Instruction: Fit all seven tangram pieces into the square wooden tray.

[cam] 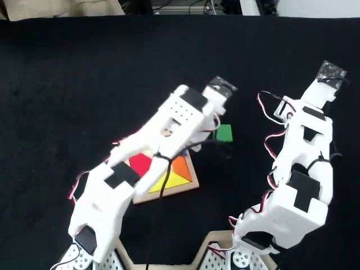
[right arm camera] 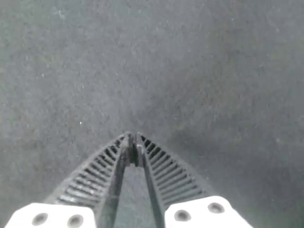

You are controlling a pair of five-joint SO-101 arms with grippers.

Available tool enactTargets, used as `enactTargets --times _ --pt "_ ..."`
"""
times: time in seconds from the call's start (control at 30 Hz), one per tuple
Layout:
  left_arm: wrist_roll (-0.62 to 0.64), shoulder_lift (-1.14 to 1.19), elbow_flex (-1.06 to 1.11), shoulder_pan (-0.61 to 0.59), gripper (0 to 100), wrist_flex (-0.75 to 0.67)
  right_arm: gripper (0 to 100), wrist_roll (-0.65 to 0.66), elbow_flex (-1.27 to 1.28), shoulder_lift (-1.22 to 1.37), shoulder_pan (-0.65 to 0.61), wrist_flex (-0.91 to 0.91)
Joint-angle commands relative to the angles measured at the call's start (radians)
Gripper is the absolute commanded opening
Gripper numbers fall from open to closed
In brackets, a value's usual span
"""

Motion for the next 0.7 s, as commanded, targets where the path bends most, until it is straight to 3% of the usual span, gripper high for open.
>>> enactTargets --times 0.0,0.1,0.37,0.67 --pt "0.005 -0.055 0.082 0.028 3 -0.114 1.1 0.002 -0.008 -0.021 0.014 -0.018" --pt "0.002 -0.055 0.153 0.022 3 -0.169 1.1 0.005 -0.007 -0.021 0.014 -0.018" --pt "-0.063 -0.066 0.213 -0.018 3 -0.157 1.1 0.009 -0.005 -0.021 0.012 -0.018" --pt "-0.068 -0.270 0.042 -0.036 3 0.032 1.1 0.006 -0.004 -0.021 0.012 -0.018"
